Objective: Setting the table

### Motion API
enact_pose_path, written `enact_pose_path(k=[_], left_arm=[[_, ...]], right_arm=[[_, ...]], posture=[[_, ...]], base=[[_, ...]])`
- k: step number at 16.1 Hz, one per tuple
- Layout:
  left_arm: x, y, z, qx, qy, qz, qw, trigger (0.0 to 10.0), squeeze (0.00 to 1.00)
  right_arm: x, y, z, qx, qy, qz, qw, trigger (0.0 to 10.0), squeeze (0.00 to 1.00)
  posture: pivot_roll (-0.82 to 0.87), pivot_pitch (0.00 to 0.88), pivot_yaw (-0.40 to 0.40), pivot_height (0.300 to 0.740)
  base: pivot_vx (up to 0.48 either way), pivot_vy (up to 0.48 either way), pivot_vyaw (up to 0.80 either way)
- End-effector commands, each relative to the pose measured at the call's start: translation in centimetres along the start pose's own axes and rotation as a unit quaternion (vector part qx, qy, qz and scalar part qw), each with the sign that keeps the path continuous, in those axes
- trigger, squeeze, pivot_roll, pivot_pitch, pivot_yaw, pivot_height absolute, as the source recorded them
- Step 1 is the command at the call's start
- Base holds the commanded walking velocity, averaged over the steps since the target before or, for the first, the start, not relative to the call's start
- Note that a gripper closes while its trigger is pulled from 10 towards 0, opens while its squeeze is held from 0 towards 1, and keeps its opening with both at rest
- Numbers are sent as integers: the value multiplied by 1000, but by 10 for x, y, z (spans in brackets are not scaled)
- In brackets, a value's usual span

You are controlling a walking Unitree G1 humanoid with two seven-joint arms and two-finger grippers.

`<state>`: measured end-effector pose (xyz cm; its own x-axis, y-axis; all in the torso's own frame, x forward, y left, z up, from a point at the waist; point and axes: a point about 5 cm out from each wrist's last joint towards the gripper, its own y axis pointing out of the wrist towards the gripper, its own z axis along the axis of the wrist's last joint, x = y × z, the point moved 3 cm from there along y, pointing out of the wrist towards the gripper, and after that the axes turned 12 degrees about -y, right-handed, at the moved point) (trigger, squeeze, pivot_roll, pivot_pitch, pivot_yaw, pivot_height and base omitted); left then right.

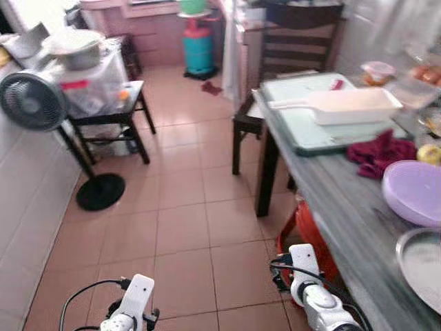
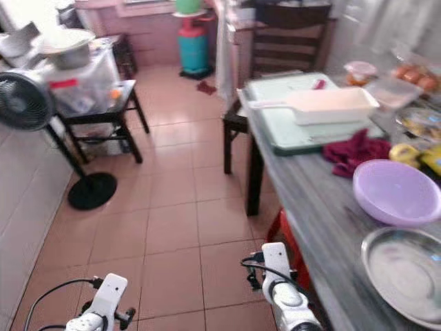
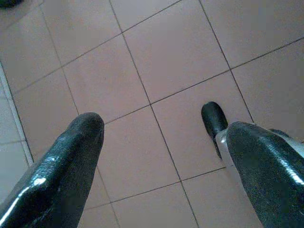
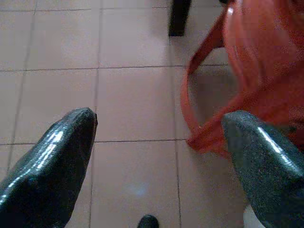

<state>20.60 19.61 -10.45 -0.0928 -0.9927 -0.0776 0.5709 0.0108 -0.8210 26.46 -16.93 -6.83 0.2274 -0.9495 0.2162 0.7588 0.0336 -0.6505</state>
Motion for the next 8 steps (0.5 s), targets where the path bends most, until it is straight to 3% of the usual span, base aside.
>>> enact_pose_path(k=[1, 4, 8], left_arm=[[-6, -1, -4, -8, 5, 10, 1000, 10000, 0], [-11, -2, -7, -14, 9, 15, 1000, 10000, 0], [-30, -6, -11, -19, 11, 25, 999, 10000, 0]], right_arm=[[-4, 1, 2, 3, 0, 5, 1000, 10000, 0], [-3, -1, -4, -4, -7, 4, 1000, 10000, 0], [0, -2, -10, -13, -14, 1, 1000, 10000, 0]], posture=[[-17, 33, 69, 740], [-20, 34, 69, 740], [-17, 34, 67, 740]], base=[[0, 304, 0], [0, 345, 0], [0, 343, 0]])
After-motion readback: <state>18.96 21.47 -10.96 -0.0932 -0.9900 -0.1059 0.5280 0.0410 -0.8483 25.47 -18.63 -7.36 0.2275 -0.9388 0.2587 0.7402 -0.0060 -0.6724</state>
